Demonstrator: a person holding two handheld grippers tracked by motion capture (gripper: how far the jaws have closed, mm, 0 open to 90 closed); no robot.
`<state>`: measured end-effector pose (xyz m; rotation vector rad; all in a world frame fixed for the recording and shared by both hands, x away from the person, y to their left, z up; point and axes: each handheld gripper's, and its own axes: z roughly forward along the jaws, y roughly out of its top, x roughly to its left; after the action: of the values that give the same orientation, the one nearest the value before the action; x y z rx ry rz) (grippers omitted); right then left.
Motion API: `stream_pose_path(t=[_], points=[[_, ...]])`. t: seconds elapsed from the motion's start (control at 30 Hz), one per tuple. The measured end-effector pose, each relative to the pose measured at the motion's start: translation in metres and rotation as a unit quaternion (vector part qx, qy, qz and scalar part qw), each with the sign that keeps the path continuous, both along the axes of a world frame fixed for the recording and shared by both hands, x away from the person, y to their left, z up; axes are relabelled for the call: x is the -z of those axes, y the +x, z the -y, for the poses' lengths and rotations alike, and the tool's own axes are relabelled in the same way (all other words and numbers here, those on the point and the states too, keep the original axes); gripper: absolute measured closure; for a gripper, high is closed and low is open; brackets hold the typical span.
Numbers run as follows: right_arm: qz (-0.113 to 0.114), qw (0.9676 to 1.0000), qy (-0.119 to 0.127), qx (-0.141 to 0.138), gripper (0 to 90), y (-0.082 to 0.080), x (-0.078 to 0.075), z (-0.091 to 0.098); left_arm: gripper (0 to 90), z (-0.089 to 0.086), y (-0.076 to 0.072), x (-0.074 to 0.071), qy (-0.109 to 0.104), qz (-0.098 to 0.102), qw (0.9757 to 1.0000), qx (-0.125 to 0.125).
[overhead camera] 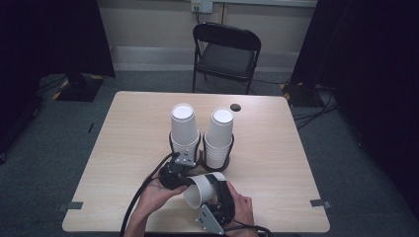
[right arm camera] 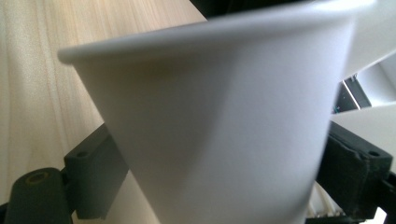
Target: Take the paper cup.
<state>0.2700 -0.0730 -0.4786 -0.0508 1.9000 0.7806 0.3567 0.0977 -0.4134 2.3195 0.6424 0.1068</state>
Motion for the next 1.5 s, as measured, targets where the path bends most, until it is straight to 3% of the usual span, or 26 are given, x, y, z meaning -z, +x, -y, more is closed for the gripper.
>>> stream_pose_path(t=[0.17, 0.23, 0.37, 0.53, 0.73, 0.8, 0.93, 1.13, 1.5], points=[[0.009, 0.9999, -0.005, -0.003, 11.1, 0.001, -0.003, -0.005, 86.2, 0.004, 0.001, 0.001, -0.017, -0.006, 0.9998, -0.006], [0.015, 0.9998, -0.013, -0.004, 11.0, 0.001, -0.002, -0.008, 86.0, 0.004, 0.002, 0.001, -0.009, -0.011, 0.9999, -0.009], [0.010, 0.9999, -0.001, -0.009, 10.6, 0.004, 0.000, -0.010, 86.1, 0.004, 0.004, 0.002, -0.007, -0.012, 0.9998, -0.012], [0.018, 0.9997, 0.007, -0.017, 10.0, 0.003, -0.001, -0.011, 85.4, 0.005, 0.003, 0.003, -0.024, -0.017, 0.9995, -0.015], [0.021, 0.9995, 0.008, -0.021, 10.2, 0.001, -0.001, -0.011, 84.9, 0.006, 0.002, 0.005, -0.026, -0.028, 0.9986, -0.035], [0.019, 0.9996, 0.010, -0.020, 10.5, 0.001, -0.001, -0.011, 84.8, 0.005, 0.002, 0.005, -0.023, -0.029, 0.9988, -0.032], [0.012, 0.9996, 0.012, -0.021, 11.7, 0.001, -0.001, -0.010, 85.0, 0.004, 0.002, 0.008, -0.037, -0.022, 0.9986, -0.032], [0.001, 0.9998, 0.008, -0.019, 11.9, 0.004, 0.000, -0.012, 84.7, 0.001, 0.006, 0.013, -0.048, -0.032, 0.9975, -0.040], [-0.029, 0.9983, 0.048, -0.016, 12.5, 0.007, -0.002, -0.010, 84.6, -0.003, 0.002, 0.013, -0.066, -0.013, 0.9968, -0.043]])
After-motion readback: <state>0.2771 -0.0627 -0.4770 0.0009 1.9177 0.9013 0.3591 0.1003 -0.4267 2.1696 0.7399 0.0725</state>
